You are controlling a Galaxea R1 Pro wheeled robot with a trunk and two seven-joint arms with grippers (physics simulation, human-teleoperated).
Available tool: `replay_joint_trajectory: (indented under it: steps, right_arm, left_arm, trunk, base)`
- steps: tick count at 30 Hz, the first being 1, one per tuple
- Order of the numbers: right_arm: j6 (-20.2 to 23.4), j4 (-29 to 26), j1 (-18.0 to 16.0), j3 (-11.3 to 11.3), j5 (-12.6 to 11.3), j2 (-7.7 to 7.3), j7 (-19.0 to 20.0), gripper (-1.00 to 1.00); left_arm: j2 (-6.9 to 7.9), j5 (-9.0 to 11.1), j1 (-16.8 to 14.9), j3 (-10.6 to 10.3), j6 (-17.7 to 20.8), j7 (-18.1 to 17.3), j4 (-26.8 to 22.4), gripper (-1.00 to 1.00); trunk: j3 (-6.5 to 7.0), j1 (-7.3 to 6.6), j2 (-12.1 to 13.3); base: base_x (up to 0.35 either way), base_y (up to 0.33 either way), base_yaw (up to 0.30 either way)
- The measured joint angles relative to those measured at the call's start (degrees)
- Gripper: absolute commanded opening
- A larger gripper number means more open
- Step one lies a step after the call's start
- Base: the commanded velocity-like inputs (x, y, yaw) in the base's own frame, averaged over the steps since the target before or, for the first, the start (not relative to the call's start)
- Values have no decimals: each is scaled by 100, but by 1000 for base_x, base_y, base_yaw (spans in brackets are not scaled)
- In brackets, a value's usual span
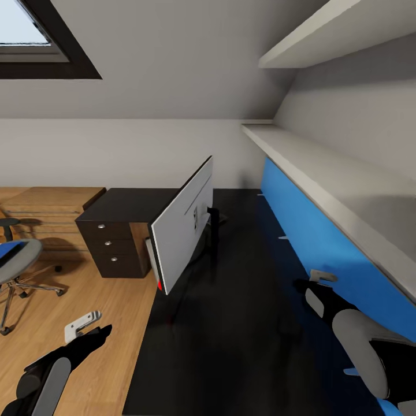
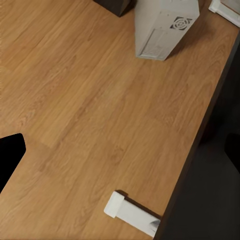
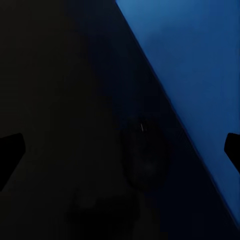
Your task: In the bedroom, organize the workspace by keeping the computer under the desk, ensuring the monitor is on the desk, placing the keyboard on the desk next to the monitor, placing the mouse on the desk next to the keyboard, moving the folder from the swivel chair onto the desk next to the mouse, stacking the notebook on top of the folder with the pen on top of the notebook, and positioning the swivel chair next to the desk.
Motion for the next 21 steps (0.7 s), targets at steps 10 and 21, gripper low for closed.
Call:
replay_joint_trajectory:
  steps: [10,21]
  right_arm:
    - [-4,0,0,2,11,0,-6,100]
    - [-8,0,0,1,21,0,-3,100]
  left_arm:
    - [0,0,2,9,14,0,0,100]
    - [0,0,4,13,18,0,0,100]
  trunk:
    - [0,0,0]
    - [0,0,0]
  base:
    - [112,0,0]
    - [7,0,0]
